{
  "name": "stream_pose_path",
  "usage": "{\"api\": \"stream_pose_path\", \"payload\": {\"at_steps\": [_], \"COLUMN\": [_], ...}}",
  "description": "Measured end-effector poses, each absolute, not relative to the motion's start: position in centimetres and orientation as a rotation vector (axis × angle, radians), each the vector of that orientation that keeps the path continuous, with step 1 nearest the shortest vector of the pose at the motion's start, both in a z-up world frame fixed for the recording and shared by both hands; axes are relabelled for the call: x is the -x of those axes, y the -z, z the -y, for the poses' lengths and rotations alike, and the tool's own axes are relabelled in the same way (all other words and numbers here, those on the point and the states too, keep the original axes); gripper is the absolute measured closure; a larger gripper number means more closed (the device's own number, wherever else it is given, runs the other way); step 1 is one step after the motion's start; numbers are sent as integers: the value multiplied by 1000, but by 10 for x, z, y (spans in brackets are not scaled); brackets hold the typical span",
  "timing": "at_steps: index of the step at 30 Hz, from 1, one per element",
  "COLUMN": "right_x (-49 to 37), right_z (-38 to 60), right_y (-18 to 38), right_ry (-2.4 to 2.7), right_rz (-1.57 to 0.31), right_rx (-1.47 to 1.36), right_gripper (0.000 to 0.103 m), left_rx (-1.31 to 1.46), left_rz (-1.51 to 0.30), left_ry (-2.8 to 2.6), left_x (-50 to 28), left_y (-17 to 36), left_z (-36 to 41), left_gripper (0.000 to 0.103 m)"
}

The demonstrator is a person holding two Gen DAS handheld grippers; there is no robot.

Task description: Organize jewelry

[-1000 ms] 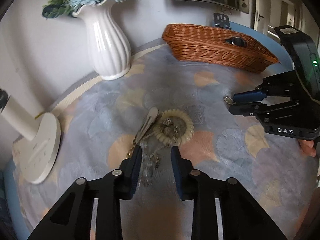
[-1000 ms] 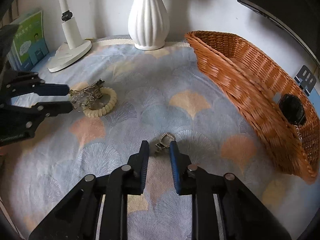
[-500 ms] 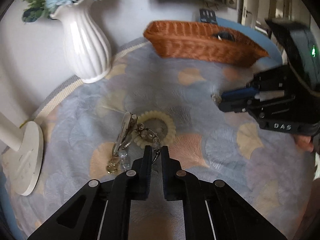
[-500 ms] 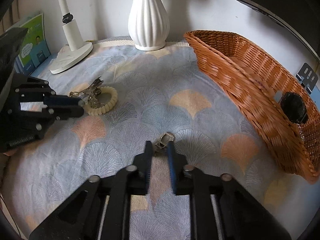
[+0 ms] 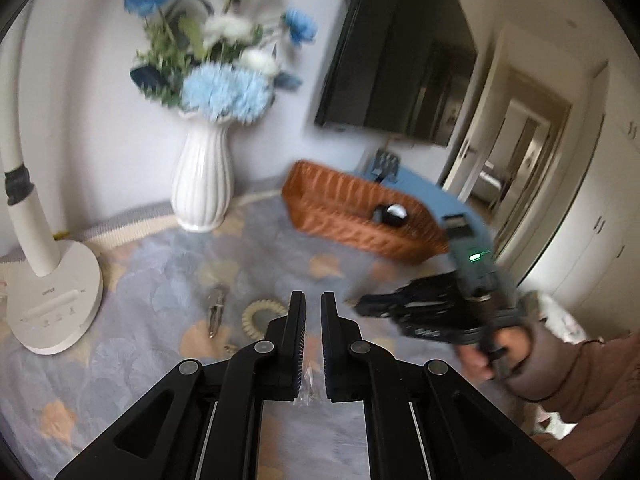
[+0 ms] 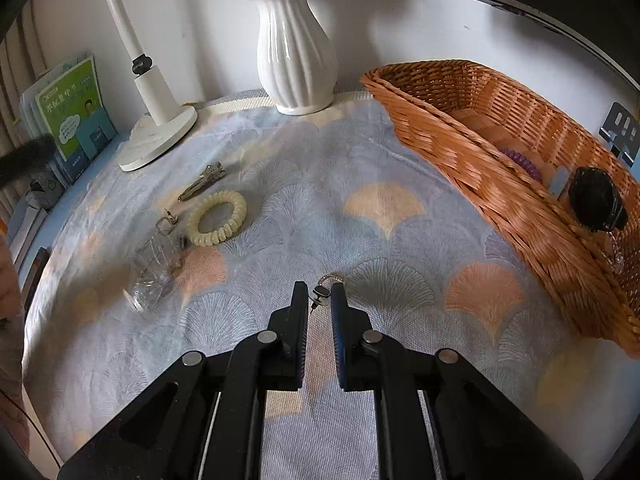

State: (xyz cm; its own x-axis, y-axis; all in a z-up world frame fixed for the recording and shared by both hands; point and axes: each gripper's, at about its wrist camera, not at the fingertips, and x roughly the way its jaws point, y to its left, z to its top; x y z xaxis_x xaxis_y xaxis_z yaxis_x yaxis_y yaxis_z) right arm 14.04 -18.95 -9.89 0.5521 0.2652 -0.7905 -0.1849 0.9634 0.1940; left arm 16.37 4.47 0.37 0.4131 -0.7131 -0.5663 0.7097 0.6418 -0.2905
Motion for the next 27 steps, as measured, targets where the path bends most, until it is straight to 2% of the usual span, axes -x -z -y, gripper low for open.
{"api": "stream_pose_path", "payload": {"at_steps": [4, 10, 12, 16, 21, 27], "right_x": [-141, -143, -144, -147, -147, -137], "right_z": [192, 191, 191, 193, 198, 201], "right_y": [99, 101, 102, 103, 104, 97], "right_ry": [-268, -270, -269, -270, -286, -291], "right_rz": [-952, -975, -980, -992, -997, -963], "right_rx": [-101, -108, -107, -120, -147, -145], "right_gripper": [90, 90, 90, 89, 87, 70], "left_rx": [8, -36, -55, -155, -278, -278], "left_rz": [-742, -884, -922, -943, -950, -979], "left_ry": [846, 696, 676, 646, 564, 534], "left_x": [-160, -182, -198, -225, -253, -269], "left_y": [3, 40, 48, 61, 87, 105], "left_z": [-53, -57, -50, -21, 11, 18], "left_gripper": [95, 95, 89, 62, 61, 64]}}
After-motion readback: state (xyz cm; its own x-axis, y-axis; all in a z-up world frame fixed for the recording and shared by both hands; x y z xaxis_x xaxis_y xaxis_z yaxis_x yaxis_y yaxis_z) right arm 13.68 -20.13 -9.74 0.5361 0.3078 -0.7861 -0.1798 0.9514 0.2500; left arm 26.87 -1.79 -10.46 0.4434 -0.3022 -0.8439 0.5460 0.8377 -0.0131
